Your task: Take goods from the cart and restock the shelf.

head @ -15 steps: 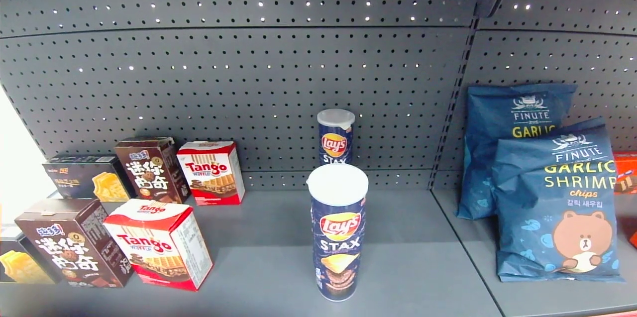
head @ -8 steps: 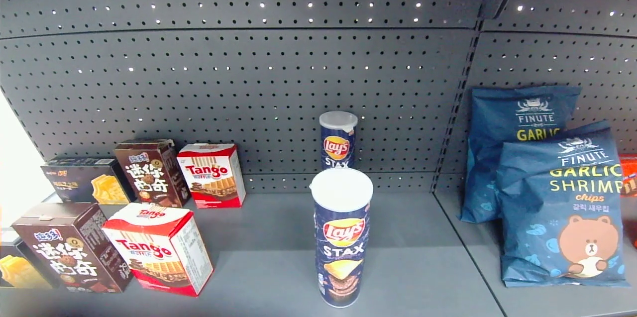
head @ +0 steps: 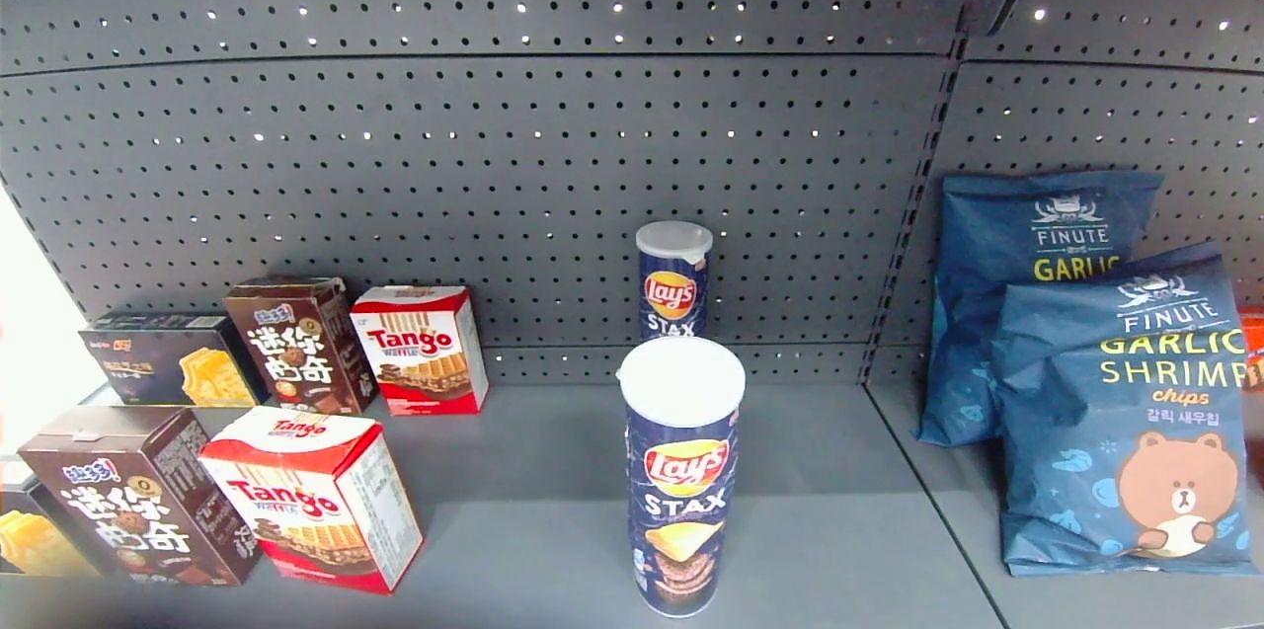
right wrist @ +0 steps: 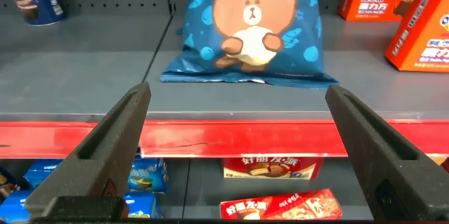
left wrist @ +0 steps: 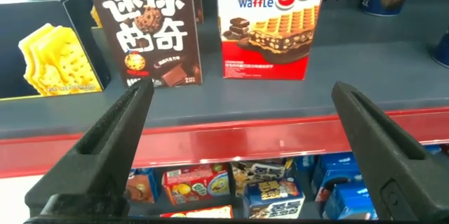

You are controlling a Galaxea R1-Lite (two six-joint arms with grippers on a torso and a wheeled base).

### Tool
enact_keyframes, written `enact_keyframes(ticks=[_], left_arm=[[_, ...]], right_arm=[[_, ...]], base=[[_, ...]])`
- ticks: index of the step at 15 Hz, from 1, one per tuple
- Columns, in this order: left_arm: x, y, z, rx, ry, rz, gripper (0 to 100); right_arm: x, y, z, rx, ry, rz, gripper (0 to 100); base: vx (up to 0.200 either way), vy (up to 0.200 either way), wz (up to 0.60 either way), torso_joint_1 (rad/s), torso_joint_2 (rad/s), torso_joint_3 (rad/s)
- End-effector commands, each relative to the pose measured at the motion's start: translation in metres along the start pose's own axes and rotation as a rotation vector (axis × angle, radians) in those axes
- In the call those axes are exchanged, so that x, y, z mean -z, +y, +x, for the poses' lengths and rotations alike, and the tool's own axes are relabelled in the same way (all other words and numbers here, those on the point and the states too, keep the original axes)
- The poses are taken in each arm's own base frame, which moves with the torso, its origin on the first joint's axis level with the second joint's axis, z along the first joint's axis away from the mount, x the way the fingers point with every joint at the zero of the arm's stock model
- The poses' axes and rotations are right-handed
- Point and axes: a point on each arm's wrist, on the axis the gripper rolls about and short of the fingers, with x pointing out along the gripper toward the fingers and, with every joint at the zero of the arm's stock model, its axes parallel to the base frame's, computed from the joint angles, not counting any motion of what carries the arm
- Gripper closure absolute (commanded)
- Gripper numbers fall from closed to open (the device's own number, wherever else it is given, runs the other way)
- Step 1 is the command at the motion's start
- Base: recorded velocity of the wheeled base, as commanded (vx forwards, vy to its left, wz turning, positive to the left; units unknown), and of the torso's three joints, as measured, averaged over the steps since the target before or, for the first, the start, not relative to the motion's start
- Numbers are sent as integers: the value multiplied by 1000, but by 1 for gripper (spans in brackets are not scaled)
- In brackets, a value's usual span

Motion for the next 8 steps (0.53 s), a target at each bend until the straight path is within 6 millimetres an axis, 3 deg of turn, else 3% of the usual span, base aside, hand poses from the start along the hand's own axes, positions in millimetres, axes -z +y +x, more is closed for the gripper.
enact_keyframes(ticks=[1, 2, 3, 8], left_arm=[[0, 0, 0, -1, 0, 0, 0], [0, 0, 0, -1, 0, 0, 0], [0, 0, 0, -1, 0, 2, 0], [0, 0, 0, -1, 0, 0, 0]], right_arm=[[0, 0, 0, -1, 0, 0, 0], [0, 0, 0, -1, 0, 0, 0], [0, 0, 0, -1, 0, 0, 0], [0, 0, 0, -1, 0, 0, 0]], base=[[0, 0, 0, 0, 0, 0], [0, 0, 0, 0, 0, 0], [-200, 0, 0, 2, 2, 7], [0, 0, 0, 0, 0, 0]])
